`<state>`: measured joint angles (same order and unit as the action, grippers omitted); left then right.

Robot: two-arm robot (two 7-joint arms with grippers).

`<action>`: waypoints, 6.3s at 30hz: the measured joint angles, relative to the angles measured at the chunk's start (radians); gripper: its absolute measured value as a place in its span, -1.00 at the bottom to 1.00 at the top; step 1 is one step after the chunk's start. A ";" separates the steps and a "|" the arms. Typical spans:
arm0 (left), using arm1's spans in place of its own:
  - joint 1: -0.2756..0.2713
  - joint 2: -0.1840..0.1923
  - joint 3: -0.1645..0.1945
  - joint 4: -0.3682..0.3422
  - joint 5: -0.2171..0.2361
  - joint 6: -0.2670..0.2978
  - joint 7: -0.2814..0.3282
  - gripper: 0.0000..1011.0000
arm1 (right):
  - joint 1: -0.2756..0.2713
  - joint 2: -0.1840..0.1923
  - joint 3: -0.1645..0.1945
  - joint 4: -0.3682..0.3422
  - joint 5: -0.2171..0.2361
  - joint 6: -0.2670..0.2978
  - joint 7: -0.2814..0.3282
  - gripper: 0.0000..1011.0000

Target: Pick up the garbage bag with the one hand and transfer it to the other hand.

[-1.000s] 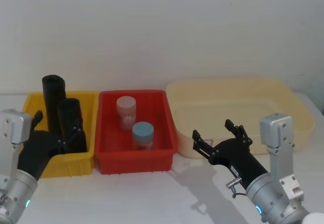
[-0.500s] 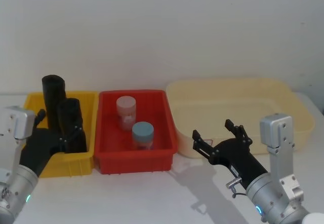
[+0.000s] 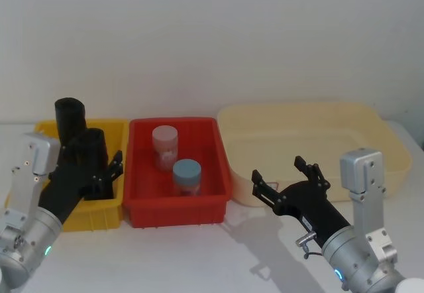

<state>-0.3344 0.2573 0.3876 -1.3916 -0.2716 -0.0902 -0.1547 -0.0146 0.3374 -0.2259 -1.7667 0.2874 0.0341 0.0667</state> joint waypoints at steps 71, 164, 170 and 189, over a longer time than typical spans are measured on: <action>-0.223 -0.124 0.059 -0.028 -0.109 0.058 -0.282 -0.28 | 0.000 0.000 0.000 0.000 0.000 0.000 0.000 0.98; -0.324 -0.226 0.177 0.125 -0.206 0.104 -0.404 -0.28 | 0.105 -0.098 -0.027 0.118 -0.047 -0.023 0.061 0.98; -0.324 -0.226 0.177 0.125 -0.206 0.104 -0.404 -0.28 | 0.126 -0.108 -0.032 0.132 -0.067 -0.015 0.056 0.98; -0.324 -0.226 0.177 0.125 -0.206 0.104 -0.404 -0.28 | 0.168 -0.124 -0.045 0.158 -0.131 0.023 0.037 0.36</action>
<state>-0.6580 0.0312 0.5649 -1.2663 -0.4775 0.0140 -0.5590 0.1538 0.2129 -0.2706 -1.6090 0.1567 0.0571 0.1037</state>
